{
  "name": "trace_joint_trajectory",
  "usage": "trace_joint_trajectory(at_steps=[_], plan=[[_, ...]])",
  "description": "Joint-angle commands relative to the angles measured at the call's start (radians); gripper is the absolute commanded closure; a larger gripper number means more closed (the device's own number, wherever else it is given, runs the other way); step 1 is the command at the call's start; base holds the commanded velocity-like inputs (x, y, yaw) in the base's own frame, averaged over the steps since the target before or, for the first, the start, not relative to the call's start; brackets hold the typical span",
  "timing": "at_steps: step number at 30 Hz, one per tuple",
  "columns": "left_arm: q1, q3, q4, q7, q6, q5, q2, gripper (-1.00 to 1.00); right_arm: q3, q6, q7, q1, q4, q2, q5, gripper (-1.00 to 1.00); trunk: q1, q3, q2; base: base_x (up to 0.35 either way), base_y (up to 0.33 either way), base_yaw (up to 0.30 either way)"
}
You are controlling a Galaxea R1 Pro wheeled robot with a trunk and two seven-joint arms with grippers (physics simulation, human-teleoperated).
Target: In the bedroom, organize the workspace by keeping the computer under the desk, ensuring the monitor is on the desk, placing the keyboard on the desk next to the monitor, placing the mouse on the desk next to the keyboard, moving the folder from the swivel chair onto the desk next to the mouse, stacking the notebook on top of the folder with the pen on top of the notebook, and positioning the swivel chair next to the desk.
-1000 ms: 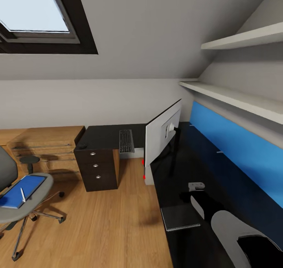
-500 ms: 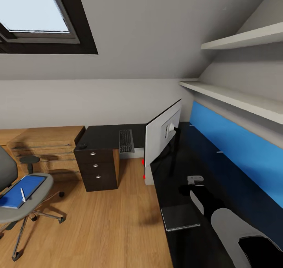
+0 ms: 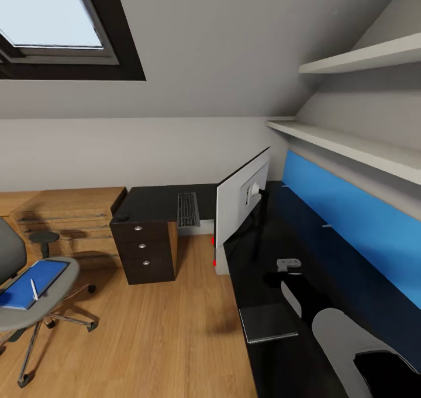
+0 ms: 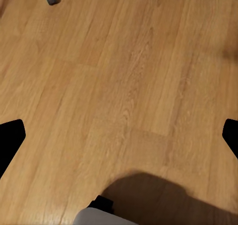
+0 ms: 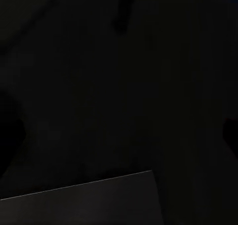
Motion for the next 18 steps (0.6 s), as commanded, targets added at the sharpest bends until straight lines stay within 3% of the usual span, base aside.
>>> trace_joint_trajectory(at_steps=[1,7,18], plan=[[-0.001,-0.008,0.000,0.006,-0.006,0.011,0.001,-1.00,0.008,0.006,-0.007,-0.001,-0.002,-0.001,-0.010,-1.00,0.000,-0.002,-0.002,0.000,0.000,0.010],[-0.001,-0.008,0.000,0.007,-0.006,0.011,0.001,-1.00,0.007,0.003,-0.007,-0.001,-0.001,0.000,-0.013,-1.00,0.000,-0.003,-0.002,0.000,0.000,0.105],[-0.001,-0.003,-0.008,0.014,-0.008,0.013,0.002,-1.00,0.005,0.002,-0.008,-0.001,-0.003,0.007,-0.005,-1.00,0.000,-0.009,-0.002,0.000,0.000,0.215]])
